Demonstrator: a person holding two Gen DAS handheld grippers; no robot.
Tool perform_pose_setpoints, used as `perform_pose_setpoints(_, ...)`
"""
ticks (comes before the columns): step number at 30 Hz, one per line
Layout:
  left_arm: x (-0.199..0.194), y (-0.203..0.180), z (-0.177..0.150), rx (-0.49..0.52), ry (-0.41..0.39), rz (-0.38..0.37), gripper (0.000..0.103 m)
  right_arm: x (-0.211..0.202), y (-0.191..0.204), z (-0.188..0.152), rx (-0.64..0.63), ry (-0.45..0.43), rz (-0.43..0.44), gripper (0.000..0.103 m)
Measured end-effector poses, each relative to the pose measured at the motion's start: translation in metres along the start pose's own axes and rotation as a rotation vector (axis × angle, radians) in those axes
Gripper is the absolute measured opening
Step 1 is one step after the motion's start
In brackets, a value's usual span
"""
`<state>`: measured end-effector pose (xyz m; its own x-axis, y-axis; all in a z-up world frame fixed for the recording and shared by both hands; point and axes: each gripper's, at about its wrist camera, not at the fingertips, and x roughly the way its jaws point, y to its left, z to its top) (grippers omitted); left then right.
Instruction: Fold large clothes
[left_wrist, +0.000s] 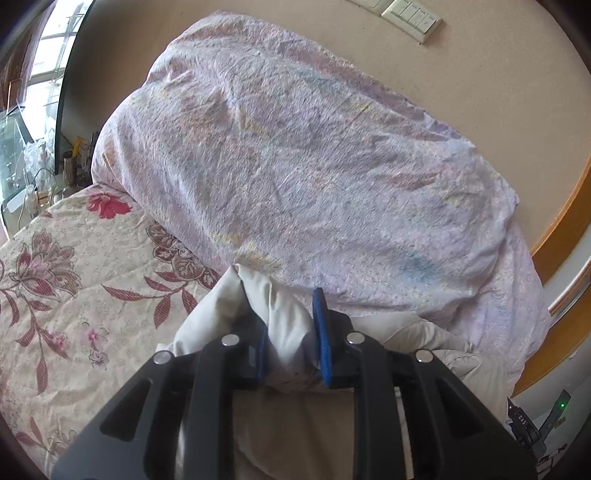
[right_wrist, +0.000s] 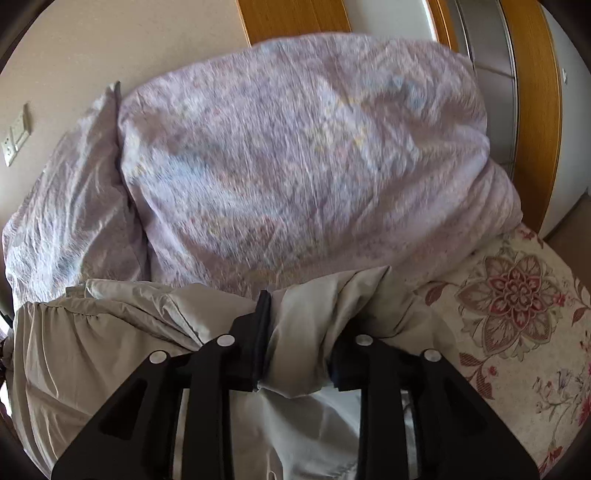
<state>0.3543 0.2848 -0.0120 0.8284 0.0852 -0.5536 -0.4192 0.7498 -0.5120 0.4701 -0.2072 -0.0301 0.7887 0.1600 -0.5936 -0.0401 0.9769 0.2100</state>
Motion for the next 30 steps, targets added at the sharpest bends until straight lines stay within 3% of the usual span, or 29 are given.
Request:
perform_pose_setpoints(1,0.001,0.001,-0.001,-0.020,0.001,-0.011,0.035,0.003,-0.001,0.001,0.012,0.021,0.004,0.037)
perform_pose_setpoints(2,-0.001,0.001,-0.002,-0.029,-0.004,-0.029,0.050,0.003,-0.003,0.001,0.025,0.028,0.018,0.040)
perform_pose_setpoints(4,-0.013,-0.004,0.000,0.002,-0.043,-0.039,0.088,-0.006,-0.006,0.003,0.038,0.009,0.062,0.055)
perform_pose_setpoints(5,-0.021,-0.010,0.000,0.035,-0.073,-0.027,0.093,-0.012,-0.007,0.004,0.043,-0.006,0.081,0.059)
perform_pose_setpoints(10,-0.063,-0.042,-0.013,0.260,-0.146,0.007,0.100,-0.048,-0.002,0.007,0.027,-0.111,0.121,0.080)
perform_pose_setpoints(13,-0.081,-0.057,-0.037,0.388,-0.180,0.027,0.101,-0.069,0.011,0.003,-0.058,-0.176,0.136,0.080)
perform_pose_setpoints(15,-0.085,-0.064,-0.053,0.432,-0.181,0.039,0.101,-0.071,0.029,-0.007,-0.164,-0.130,0.189,0.080)
perform_pose_setpoints(20,-0.070,-0.072,-0.082,0.484,-0.138,0.089,0.101,-0.063,0.066,-0.035,-0.363,-0.033,0.227,0.080)
perform_pose_setpoints(23,-0.053,-0.075,-0.090,0.529,-0.145,0.151,0.101,-0.049,0.081,-0.046,-0.435,0.016,0.191,0.080)
perform_pose_setpoints(26,-0.029,-0.077,-0.090,0.599,-0.159,0.272,0.101,-0.027,0.089,-0.053,-0.473,0.049,0.114,0.079)
perform_pose_setpoints(30,-0.003,-0.070,-0.076,0.525,-0.124,0.318,0.101,0.005,0.086,-0.054,-0.444,0.077,0.052,0.080)
